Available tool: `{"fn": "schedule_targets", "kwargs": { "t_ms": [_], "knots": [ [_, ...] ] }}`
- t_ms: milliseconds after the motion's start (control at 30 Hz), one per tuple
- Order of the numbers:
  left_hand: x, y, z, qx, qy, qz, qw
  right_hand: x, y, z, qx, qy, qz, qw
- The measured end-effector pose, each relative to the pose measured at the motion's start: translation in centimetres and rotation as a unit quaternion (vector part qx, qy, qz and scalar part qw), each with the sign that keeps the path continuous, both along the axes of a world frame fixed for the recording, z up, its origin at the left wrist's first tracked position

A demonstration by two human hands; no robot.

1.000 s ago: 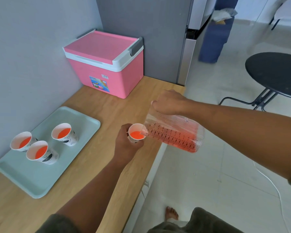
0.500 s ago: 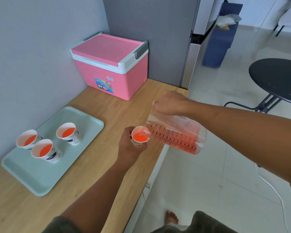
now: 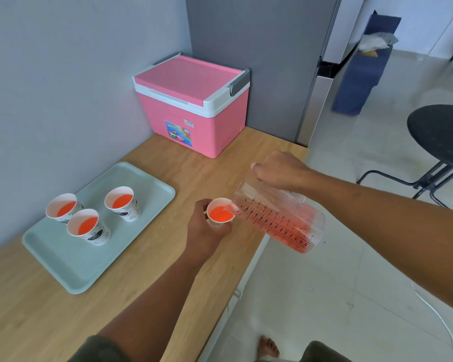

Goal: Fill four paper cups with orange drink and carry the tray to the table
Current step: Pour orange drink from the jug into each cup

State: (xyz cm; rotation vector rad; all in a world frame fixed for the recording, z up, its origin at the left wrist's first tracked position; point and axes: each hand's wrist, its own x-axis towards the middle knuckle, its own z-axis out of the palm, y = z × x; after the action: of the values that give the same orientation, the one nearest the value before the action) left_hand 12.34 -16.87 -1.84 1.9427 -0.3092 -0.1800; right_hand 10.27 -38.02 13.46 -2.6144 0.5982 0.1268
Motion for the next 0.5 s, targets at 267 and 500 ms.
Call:
{"fn": "schedule_targets", "kwargs": {
  "t_ms": [267, 500],
  "knots": [
    [1.4, 1.7, 1.2, -0.02, 0.035, 0.041, 0.998, -0.4, 0.7, -1.8, 0.112, -0.054, -0.055, 0.991],
    [3.6, 4.8, 3.4, -0.005, 0.022, 0.092, 0.996, 0.7, 1.6, -4.0, 0.241, -0.124, -0.116, 0.956]
  ]
}}
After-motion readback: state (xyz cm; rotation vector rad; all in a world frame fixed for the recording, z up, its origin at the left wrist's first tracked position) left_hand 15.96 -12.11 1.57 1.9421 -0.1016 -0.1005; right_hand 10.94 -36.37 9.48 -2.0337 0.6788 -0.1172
